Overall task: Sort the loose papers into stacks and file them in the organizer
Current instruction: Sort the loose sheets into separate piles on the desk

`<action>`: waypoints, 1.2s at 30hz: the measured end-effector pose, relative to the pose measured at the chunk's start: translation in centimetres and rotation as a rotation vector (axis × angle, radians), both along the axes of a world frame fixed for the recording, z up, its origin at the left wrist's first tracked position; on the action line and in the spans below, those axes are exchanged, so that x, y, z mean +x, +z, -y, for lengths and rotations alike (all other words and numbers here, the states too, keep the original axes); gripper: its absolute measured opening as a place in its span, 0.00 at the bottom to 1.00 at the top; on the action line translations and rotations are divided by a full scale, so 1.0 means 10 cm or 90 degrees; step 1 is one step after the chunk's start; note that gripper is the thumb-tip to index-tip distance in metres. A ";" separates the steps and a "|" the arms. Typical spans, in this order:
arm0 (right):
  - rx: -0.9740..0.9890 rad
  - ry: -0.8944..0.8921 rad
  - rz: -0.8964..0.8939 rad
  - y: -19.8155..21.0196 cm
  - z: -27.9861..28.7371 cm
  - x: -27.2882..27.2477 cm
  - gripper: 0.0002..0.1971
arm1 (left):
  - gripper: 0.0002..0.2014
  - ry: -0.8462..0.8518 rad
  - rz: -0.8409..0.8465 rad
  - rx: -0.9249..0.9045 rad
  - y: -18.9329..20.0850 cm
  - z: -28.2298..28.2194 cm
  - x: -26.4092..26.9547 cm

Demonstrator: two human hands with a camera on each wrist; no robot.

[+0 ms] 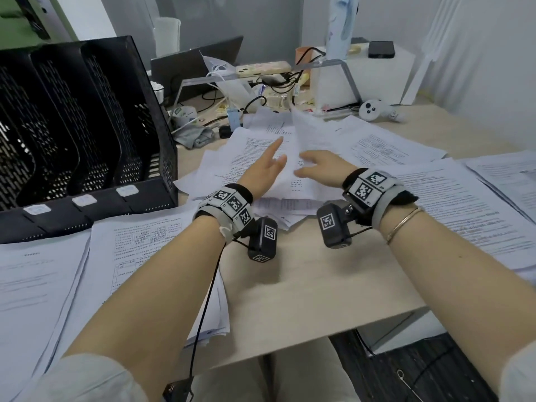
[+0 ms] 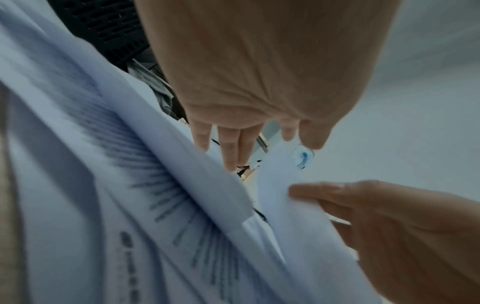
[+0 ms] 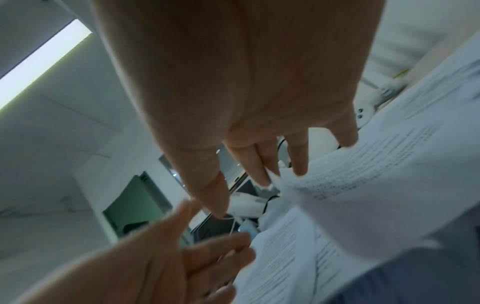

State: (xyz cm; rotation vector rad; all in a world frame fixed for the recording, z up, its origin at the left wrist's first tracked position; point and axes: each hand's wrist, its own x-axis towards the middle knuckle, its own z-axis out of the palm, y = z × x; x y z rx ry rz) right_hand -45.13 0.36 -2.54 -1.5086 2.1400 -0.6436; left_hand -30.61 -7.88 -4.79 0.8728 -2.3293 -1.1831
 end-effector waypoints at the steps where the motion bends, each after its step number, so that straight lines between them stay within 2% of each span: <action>1: 0.000 0.027 0.017 0.00 0.01 0.10 0.29 | 0.24 0.003 -0.024 0.038 0.04 -0.02 0.02; 3: -0.013 0.046 0.108 -0.02 0.00 0.24 0.20 | 0.26 0.021 -0.028 0.129 0.07 -0.01 0.07; 5: -0.041 0.023 0.209 -0.02 -0.05 0.32 0.13 | 0.33 0.051 -0.001 0.184 0.05 0.00 0.12; 6: -0.052 0.009 0.227 -0.02 -0.08 0.32 0.12 | 0.34 0.064 0.007 0.209 0.05 0.00 0.14; 8: -0.066 -0.013 0.209 -0.04 -0.15 0.26 0.11 | 0.29 0.091 0.019 0.230 0.04 -0.04 0.16; 9: -0.072 -0.022 0.178 -0.04 -0.19 0.21 0.12 | 0.24 0.099 0.033 0.215 0.03 -0.04 0.17; 11: -0.086 -0.061 0.104 -0.05 -0.28 0.09 0.12 | 0.14 0.144 0.086 0.114 0.04 0.01 0.21; 12: -0.086 -0.093 0.066 -0.05 -0.32 0.03 0.12 | 0.11 0.171 0.132 0.044 0.05 0.08 0.24; 13: -0.073 -0.124 0.036 -0.06 -0.37 -0.04 0.12 | 0.14 0.197 0.192 -0.017 0.06 0.15 0.28; 15: 0.020 -0.162 0.007 -0.09 -0.47 -0.15 0.22 | 0.22 0.221 0.282 -0.082 0.09 0.29 0.38; 17: 0.137 -0.169 0.032 -0.12 -0.54 -0.19 0.34 | 0.22 0.243 0.339 -0.098 0.08 0.44 0.48; 19: 0.201 -0.171 0.024 -0.16 -0.58 -0.21 0.39 | 0.23 0.284 0.388 -0.109 0.05 0.53 0.53; 20: 0.220 -0.174 -0.023 -0.19 -0.59 -0.21 0.38 | 0.26 0.289 0.419 -0.109 0.04 0.52 0.54; 22: 0.227 -0.191 -0.122 -0.24 -0.59 -0.23 0.31 | 0.31 0.242 0.465 -0.138 0.02 0.44 0.49; 27: 0.149 -0.281 -0.128 -0.27 -0.59 -0.33 0.14 | 0.34 0.030 0.421 -0.134 -0.10 0.16 0.24; 31: -0.029 -0.297 -0.053 -0.24 -0.57 -0.40 0.14 | 0.36 -0.011 0.478 -0.117 -0.21 0.08 0.19; 33: -0.106 -0.260 -0.033 -0.21 -0.53 -0.43 0.16 | 0.42 -0.020 0.510 -0.121 -0.25 0.09 0.21; 36: -0.152 -0.239 -0.027 -0.13 -0.50 -0.42 0.15 | 0.47 -0.020 0.533 -0.115 -0.23 0.08 0.23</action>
